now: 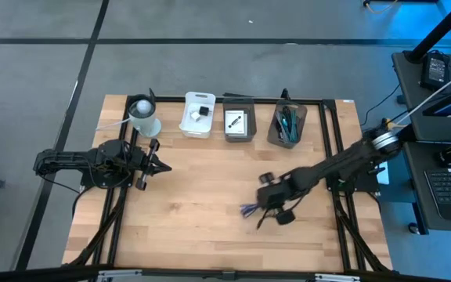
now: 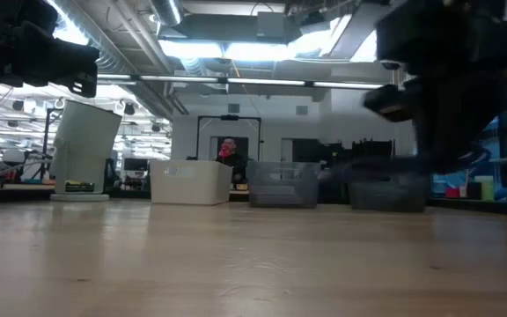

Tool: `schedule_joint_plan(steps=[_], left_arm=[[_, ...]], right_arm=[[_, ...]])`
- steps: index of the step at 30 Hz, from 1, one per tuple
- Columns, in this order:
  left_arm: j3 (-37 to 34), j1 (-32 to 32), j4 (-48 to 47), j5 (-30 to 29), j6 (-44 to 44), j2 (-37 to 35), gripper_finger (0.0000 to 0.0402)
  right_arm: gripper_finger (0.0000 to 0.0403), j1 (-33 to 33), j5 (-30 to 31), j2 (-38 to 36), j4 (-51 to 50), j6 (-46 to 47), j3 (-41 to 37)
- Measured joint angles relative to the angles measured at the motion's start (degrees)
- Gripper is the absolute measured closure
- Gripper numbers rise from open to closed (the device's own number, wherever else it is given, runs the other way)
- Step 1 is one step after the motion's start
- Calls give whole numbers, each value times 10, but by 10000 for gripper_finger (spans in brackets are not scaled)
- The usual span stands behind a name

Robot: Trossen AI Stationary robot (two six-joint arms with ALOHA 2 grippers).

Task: Pick and place items into bin
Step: Put the violet charger cable into the right black bin

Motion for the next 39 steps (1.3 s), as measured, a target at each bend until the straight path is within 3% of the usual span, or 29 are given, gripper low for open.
schedule_joint_plan(steps=[5, 9, 13, 16, 19, 27, 32, 39], left_arm=[[0, 0, 0, 0, 0, 0, 400], [0, 0, 0, 0, 0, 0, 400], [0, 0, 0, 0, 0, 0, 400], [0, 0, 0, 0, 0, 0, 400], [0, 0, 0, 0, 0, 0, 400], [0, 0, 0, 0, 0, 0, 400], [0, 0, 0, 0, 0, 0, 400], [0, 0, 0, 0, 0, 0, 400]], right_arm=[[386, -18, 71, -171, 42, 109, -129], [386, -63, 192, -299, 47, 232, -189], [386, -141, 322, -397, 51, 325, -217], [386, -232, 345, -436, 50, 382, -219], [386, -335, 310, -444, 51, 429, -209], [386, -571, 78, -348, 74, 443, -187], [386, -624, 0, -243, 73, 441, -166], [366, -639, -7, -146, 72, 440, -125]])
